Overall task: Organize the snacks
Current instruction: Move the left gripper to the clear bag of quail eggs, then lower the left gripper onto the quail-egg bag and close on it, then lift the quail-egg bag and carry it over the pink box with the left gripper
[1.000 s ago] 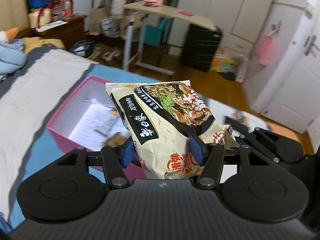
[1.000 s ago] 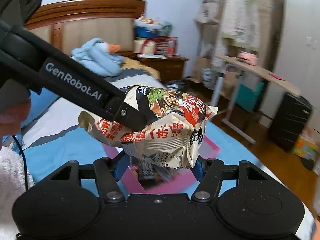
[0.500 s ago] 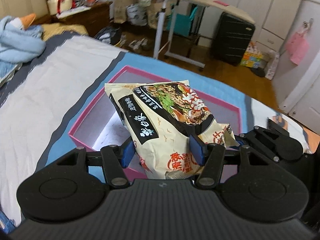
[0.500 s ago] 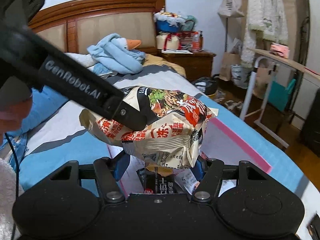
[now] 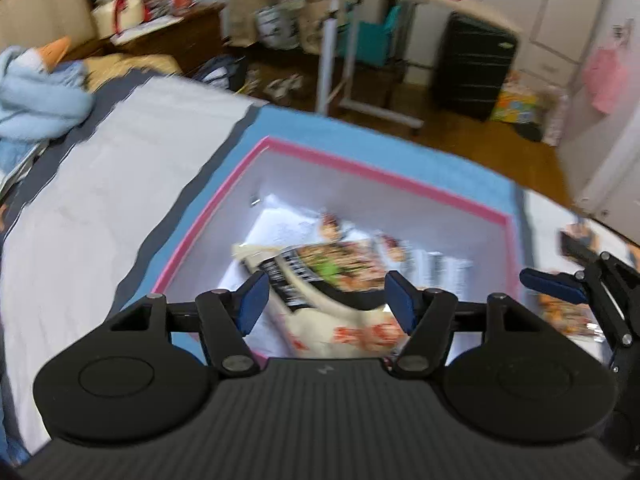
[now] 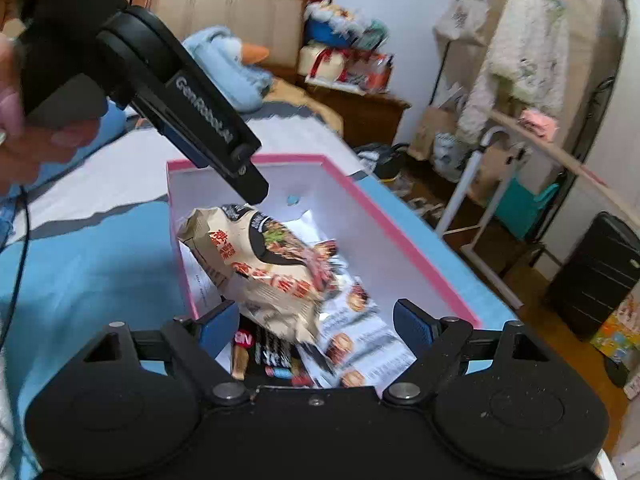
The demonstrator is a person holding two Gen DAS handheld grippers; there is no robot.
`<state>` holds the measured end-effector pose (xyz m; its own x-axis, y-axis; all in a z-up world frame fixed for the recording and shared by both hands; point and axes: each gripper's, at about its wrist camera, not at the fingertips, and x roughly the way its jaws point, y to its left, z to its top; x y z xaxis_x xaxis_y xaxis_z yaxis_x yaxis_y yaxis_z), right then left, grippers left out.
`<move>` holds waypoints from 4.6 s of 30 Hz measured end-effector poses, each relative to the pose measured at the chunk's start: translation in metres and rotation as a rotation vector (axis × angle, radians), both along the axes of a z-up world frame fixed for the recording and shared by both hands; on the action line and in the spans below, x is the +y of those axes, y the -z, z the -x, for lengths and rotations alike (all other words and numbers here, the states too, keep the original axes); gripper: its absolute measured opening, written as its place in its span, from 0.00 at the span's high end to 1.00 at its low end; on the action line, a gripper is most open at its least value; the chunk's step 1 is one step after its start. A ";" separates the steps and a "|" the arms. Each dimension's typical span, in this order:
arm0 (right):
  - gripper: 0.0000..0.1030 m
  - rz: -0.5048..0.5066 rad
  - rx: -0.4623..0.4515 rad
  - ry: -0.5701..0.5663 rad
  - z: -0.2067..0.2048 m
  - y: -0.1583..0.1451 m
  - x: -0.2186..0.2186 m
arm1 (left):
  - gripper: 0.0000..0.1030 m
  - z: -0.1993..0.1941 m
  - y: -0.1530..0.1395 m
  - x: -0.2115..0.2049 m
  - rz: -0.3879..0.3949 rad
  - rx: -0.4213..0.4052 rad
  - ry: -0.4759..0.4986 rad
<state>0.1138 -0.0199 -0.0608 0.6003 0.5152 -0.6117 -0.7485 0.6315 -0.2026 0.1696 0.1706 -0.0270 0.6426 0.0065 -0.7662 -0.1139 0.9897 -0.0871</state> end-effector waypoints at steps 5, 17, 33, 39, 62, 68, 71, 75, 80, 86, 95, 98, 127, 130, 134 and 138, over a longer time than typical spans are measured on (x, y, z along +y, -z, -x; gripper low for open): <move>0.10 -0.040 -0.006 0.031 0.025 -0.023 -0.048 | 0.32 0.016 -0.032 -0.032 0.038 -0.035 0.171; 0.10 -0.098 0.113 0.312 0.054 -0.032 -0.165 | 0.32 0.011 -0.056 -0.125 0.113 0.083 0.434; 0.10 -0.062 0.187 0.506 0.024 0.038 -0.231 | 0.32 -0.083 0.032 -0.244 0.226 0.210 0.496; 0.15 0.059 0.146 0.476 -0.003 0.085 -0.217 | 0.32 -0.120 0.102 -0.264 0.232 0.273 0.410; 0.04 -0.070 0.309 0.561 -0.033 0.118 -0.234 | 0.19 -0.131 0.171 -0.242 0.393 0.249 0.317; 0.04 -0.079 0.339 0.541 -0.042 0.116 -0.235 | 0.20 -0.116 0.162 -0.267 0.323 0.235 0.413; 0.07 -0.051 0.309 0.537 -0.043 0.118 -0.230 | 0.20 -0.107 0.157 -0.276 0.302 0.211 0.437; 0.17 -0.030 0.276 0.565 -0.041 0.114 -0.229 | 0.20 -0.103 0.155 -0.277 0.302 0.196 0.454; 0.22 -0.003 0.245 0.556 -0.038 0.113 -0.226 | 0.20 -0.101 0.153 -0.275 0.324 0.177 0.482; 0.27 0.011 0.198 0.578 -0.023 0.111 -0.218 | 0.20 -0.098 0.151 -0.274 0.355 0.170 0.490; 0.44 0.017 0.124 0.627 0.006 0.110 -0.208 | 0.20 -0.084 0.148 -0.282 0.250 0.164 0.529; 0.54 0.068 0.086 0.616 0.009 0.113 -0.203 | 0.18 -0.083 0.147 -0.281 0.233 0.161 0.475; 0.00 0.250 0.139 0.183 -0.024 0.100 -0.184 | 0.39 -0.065 0.169 -0.223 0.539 0.384 0.069; 0.00 0.175 0.253 0.149 -0.047 0.109 -0.194 | 0.33 -0.063 0.171 -0.229 0.515 0.384 0.079; 0.10 0.072 0.302 0.216 -0.054 0.110 -0.203 | 0.28 -0.064 0.171 -0.236 0.512 0.346 0.063; 0.20 0.011 0.313 0.299 -0.038 0.102 -0.203 | 0.27 -0.061 0.171 -0.238 0.528 0.267 0.058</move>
